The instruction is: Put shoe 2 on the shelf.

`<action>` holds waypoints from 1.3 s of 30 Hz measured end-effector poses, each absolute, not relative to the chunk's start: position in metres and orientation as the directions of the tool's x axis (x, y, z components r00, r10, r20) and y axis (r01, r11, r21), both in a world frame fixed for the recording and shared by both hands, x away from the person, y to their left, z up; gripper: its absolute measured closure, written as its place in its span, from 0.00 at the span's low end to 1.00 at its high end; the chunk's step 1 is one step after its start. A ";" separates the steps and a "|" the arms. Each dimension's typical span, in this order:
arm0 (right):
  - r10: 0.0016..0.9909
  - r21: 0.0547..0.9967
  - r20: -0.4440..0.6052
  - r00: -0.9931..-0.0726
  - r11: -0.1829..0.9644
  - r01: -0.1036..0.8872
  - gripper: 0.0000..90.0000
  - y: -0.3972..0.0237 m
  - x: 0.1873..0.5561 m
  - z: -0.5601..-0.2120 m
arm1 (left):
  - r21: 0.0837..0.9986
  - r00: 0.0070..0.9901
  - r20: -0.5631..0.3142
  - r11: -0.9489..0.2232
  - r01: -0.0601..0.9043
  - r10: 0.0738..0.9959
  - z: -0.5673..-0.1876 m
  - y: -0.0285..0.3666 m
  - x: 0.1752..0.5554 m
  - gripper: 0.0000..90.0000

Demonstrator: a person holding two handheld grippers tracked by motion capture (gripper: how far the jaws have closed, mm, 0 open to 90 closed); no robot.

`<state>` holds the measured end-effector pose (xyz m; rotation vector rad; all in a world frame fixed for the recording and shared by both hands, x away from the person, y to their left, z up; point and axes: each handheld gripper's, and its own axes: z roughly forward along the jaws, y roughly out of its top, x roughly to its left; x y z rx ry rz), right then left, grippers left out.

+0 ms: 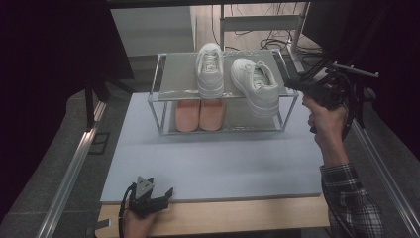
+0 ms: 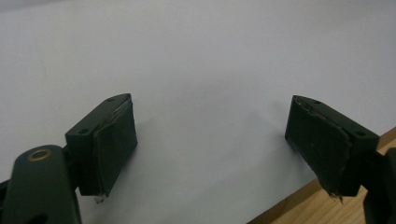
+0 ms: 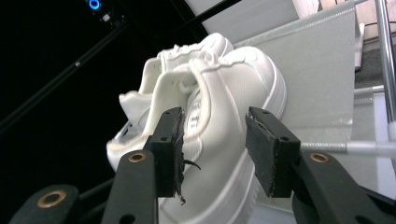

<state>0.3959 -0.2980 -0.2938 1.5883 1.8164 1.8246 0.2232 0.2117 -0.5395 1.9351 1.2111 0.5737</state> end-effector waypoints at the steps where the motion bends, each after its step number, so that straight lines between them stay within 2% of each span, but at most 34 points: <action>1: 0.700 0.786 0.556 -0.447 -0.269 0.557 0.65 -0.298 0.393 -0.295 | 0.797 0.447 -0.023 -0.254 0.548 0.894 -0.540 0.212 0.223 0.18; 9: 0.684 0.796 0.539 -0.491 -0.224 0.562 0.70 -0.301 0.377 -0.311 | 0.797 0.447 -0.023 -0.254 0.548 0.894 -0.540 0.212 0.223 0.18; 29: 0.675 0.805 0.513 -0.530 -0.165 0.569 0.81 -0.298 0.351 -0.337 | 0.797 0.447 -0.022 -0.254 0.548 0.894 -0.540 0.212 0.223 0.18; 39: 0.701 0.808 0.482 -0.526 -0.122 0.577 0.99 -0.289 0.348 -0.350 | 0.796 0.448 -0.020 -0.257 0.548 0.894 -0.539 0.212 0.223 0.18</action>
